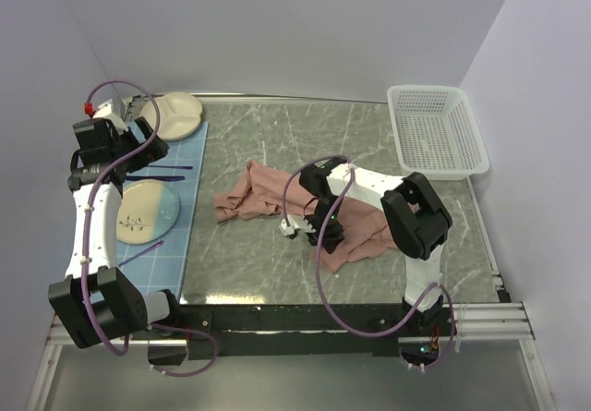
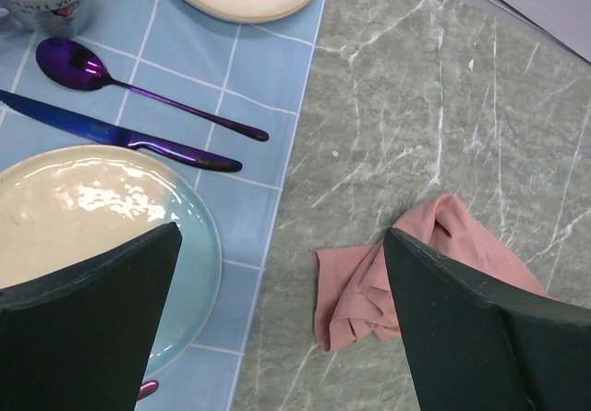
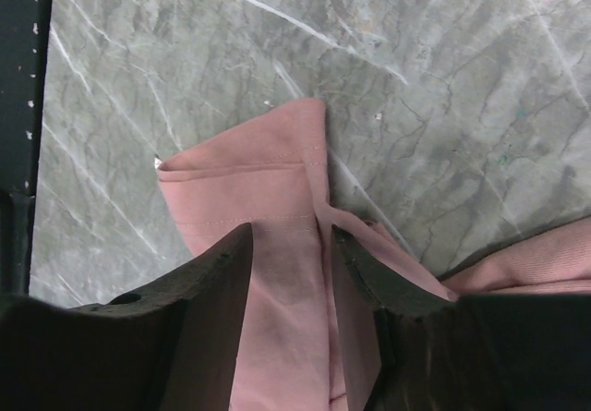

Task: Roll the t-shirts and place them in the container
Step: Flatten out the T-shirt at the center of the board.

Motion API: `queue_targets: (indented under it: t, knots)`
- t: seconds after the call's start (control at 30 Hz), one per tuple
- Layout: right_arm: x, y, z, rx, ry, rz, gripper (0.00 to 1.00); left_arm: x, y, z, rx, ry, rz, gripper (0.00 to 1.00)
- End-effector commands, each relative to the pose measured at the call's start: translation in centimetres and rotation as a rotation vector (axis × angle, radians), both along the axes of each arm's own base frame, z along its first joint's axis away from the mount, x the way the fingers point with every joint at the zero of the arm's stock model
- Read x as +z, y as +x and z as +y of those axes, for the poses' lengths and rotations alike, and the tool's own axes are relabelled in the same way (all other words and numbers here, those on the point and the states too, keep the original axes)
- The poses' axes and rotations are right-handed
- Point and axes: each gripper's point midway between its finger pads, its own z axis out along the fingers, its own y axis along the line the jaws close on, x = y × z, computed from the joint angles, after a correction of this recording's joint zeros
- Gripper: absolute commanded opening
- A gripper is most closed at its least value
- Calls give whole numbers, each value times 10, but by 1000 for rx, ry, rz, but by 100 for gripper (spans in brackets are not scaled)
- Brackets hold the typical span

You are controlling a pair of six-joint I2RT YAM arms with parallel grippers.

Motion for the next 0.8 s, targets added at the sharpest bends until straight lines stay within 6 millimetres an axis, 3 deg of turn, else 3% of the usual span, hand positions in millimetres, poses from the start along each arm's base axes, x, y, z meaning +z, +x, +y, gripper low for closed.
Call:
queue_targets:
  t: [0.0, 0.3, 0.43, 0.57, 0.77]
  knots:
    - [3, 3, 8, 21, 20, -14, 48, 7, -3, -5, -18, -17, -33, 99]
    - [-10, -12, -1, 19, -28, 13, 50, 6, -1, -7, -25, -27, -36, 99]
    - [-13, -12, -3, 2, -46, 16, 45, 7, 0, -8, -30, -30, -39, 98]
    - [-9, -14, -7, -22, -49, -12, 40, 8, -1, -8, -33, -35, -43, 99]
    - [18, -1, -11, -111, -3, -156, 31, 8, 1, -11, -39, -54, -54, 98]
